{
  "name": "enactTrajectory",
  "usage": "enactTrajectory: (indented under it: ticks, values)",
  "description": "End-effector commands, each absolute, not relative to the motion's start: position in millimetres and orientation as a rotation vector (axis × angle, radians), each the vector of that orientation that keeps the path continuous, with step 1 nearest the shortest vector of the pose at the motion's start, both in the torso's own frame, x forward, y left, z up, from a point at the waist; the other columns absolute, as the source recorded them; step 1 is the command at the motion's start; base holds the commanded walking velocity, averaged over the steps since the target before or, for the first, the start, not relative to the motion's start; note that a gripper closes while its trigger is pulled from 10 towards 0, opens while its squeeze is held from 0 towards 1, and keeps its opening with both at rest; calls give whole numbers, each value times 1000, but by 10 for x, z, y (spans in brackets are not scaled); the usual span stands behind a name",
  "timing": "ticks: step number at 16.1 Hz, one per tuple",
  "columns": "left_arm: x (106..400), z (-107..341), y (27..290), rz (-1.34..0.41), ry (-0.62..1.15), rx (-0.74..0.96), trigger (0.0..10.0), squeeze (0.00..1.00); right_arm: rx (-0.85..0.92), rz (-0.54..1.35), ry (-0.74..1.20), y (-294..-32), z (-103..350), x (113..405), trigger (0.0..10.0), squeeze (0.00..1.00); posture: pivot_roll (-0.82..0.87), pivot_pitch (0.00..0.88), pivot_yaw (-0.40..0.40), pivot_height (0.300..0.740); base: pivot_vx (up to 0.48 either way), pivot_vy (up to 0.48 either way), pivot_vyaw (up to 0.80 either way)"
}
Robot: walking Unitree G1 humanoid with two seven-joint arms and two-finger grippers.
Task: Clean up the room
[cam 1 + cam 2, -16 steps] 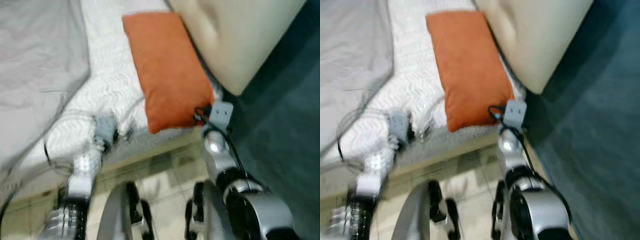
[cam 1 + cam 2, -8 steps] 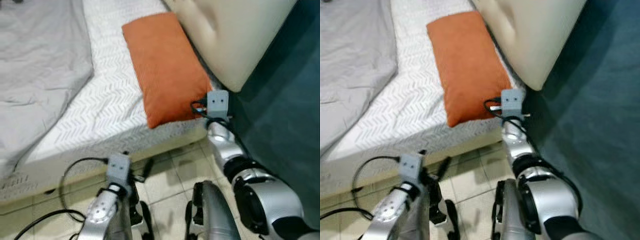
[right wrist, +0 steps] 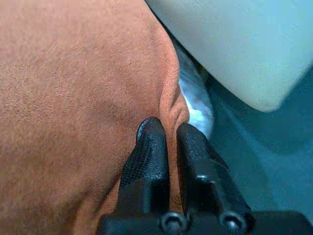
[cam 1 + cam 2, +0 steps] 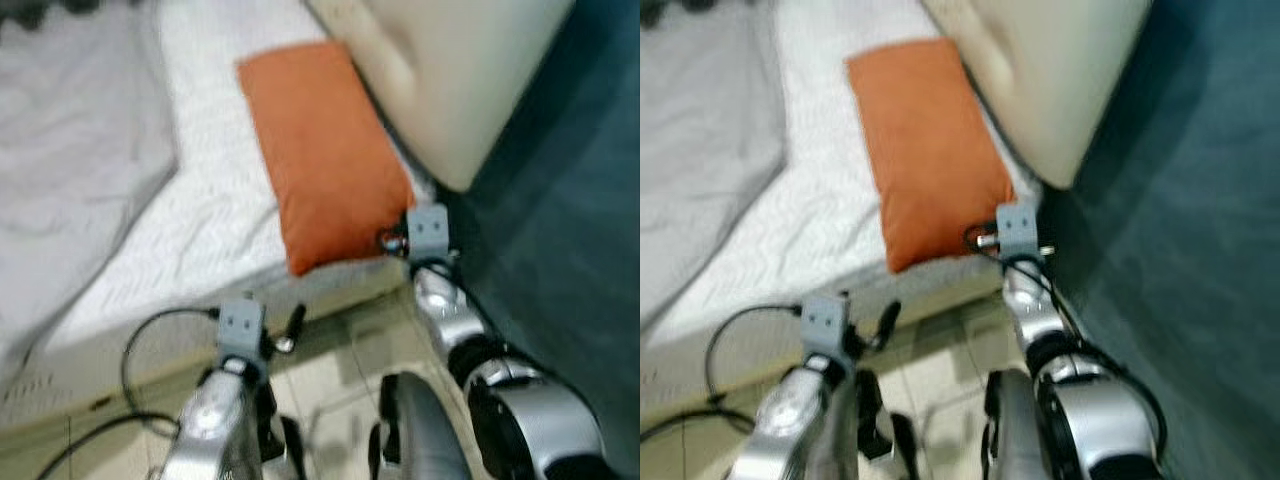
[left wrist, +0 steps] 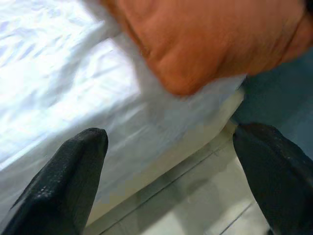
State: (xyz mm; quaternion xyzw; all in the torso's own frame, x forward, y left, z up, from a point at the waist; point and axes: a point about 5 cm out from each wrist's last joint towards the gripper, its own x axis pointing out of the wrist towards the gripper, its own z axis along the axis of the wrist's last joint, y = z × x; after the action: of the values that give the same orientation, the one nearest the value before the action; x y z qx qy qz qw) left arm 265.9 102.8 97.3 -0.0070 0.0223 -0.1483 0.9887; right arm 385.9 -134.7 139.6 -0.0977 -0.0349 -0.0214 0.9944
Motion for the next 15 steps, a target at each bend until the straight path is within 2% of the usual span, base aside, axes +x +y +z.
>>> enactTrajectory:
  ticks: [1, 8, 11, 15]
  values:
    - [2658, 926, 1077, -282, 76, 1, 10000, 0, -188, -49, -48, -1343, 1332, 3834, 10000, 0, -16, 317, 26, 615, 480, 0, 0]
    - [2686, 968, 1096, -279, 62, -2, 10000, 0, -181, -42, -51, -1330, 1348, 3841, 10000, 0, -12, 320, 25, 615, 480, 0, 0]
    - [2703, 990, 1100, -283, 50, 44, 10000, 0, -167, -91, -81, -1381, 1524, 3921, 10000, 0, -10, 320, 26, 615, 480, 0, 0]
    - [2719, 997, 1088, -297, 35, 125, 10000, 0, -172, -139, -142, -1472, 1892, 4059, 10000, 0, -1, 309, 23, 615, 0, 0, 0]
